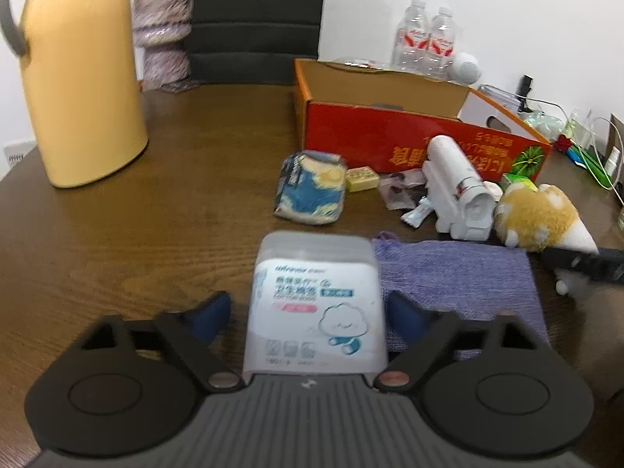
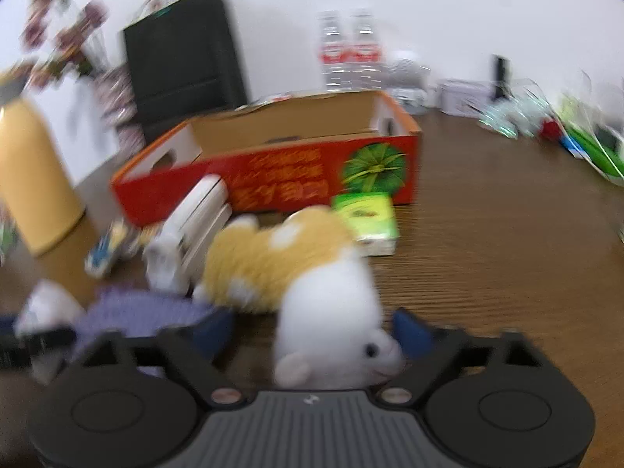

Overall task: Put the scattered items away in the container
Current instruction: 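Grasp the white cotton-bud tub with left tool while right tool grasps the plush sheep, then carry tub and sheep into the cardboard box and open both tools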

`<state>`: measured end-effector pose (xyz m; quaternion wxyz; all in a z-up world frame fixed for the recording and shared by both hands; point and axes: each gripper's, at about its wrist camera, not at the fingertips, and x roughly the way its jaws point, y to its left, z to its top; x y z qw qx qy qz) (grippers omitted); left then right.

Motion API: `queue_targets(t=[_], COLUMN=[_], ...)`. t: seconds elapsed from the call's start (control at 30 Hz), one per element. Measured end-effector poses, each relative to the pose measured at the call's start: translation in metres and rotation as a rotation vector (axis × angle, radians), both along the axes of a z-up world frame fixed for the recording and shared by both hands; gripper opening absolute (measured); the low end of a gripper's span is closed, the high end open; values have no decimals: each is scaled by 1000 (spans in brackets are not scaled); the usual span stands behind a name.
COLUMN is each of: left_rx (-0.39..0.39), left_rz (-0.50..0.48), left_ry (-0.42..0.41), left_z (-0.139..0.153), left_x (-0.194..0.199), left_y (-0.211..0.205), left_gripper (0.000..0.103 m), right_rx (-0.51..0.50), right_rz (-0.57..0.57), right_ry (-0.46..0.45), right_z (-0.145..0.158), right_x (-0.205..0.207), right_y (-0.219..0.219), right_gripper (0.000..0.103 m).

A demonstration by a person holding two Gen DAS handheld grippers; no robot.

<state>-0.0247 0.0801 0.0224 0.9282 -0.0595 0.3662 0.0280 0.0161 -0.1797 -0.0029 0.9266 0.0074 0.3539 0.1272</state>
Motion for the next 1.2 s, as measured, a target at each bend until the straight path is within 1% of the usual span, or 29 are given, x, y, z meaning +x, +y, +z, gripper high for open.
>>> queue_targets(t=[0.03,0.1,0.13,0.2,0.27,0.33,0.4,0.43,0.47,0.5,0.53,0.57,0.6,0.63,0.7,0.73,0.8,0.83,0.9,0.97,1.03,1.07,1.13,1.17,1.2], left_rx=[-16,-51,-58,-46,-33,-28,-20,-32,-57,-105,-169,-221,-255,-275,-220,-197,-150,-125,-53,12,37,47,75,95,110], left_rz=[21,34,34,54,58,30,-8,-35,-61,-72,-77,-105,-131,-135,-131,-114,-83,-59,-29,-22,-20,-20,-23,-34,-46], left_ry=[-7,-38,-55,-93,-165,-261,-297,-309,-315,-310,-286,-237,-188,-140,-55,-13,98,142,203,228,252,262,289,293,297], left_z=[1,6,9,21,39,59,77,88,100,112,125,136,145,150,150,145,125,113,91,76,64,57,51,50,49], left_x=[-4,-15,-22,-33,-40,-39,-23,-8,9,31,59,92,123,156,218,246,297,316,343,356,361,358,363,364,365], left_y=[1,2,1,-2,-7,-12,-16,-18,-18,-17,-15,-17,-20,-25,-43,-49,-58,-58,-55,-49,-44,-36,-31,-31,-34], left_gripper=[66,66,66,66,66,66,66,66,66,66,66,66,66,66,66,66,66,66,66,66,66,66,68,76,84], right_rx=[-5,29,34,32,54,77,95,97,95,97,100,93,78,66,81,92,90,74,31,-10,-21,-19,-9,-14,-30], right_rz=[10,44,62,75,72,62,54,45,35,34,48,68,79,76,37,16,-10,-11,-16,-18,-7,-9,-12,-12,-12], right_ry=[-4,-10,-22,-67,-114,-184,-242,-241,-228,-222,-223,-223,-214,-183,-68,-4,106,141,169,186,234,243,245,244,241], right_z=[0,10,17,32,50,68,79,82,87,94,101,109,114,117,115,110,93,85,77,69,58,54,49,48,47], right_x=[-2,-12,-19,-32,-36,-33,-23,-11,4,19,36,58,82,108,166,193,236,250,272,286,300,306,316,322,324], right_y=[0,-6,-10,-19,-29,-39,-48,-50,-52,-53,-52,-50,-45,-39,-31,-28,-17,-12,0,7,10,12,14,16,19], right_gripper=[49,48,48,48,47,48,48,48,48,48,48,48,48,48,48,48,48,48,48,48,49,50,55,59,61])
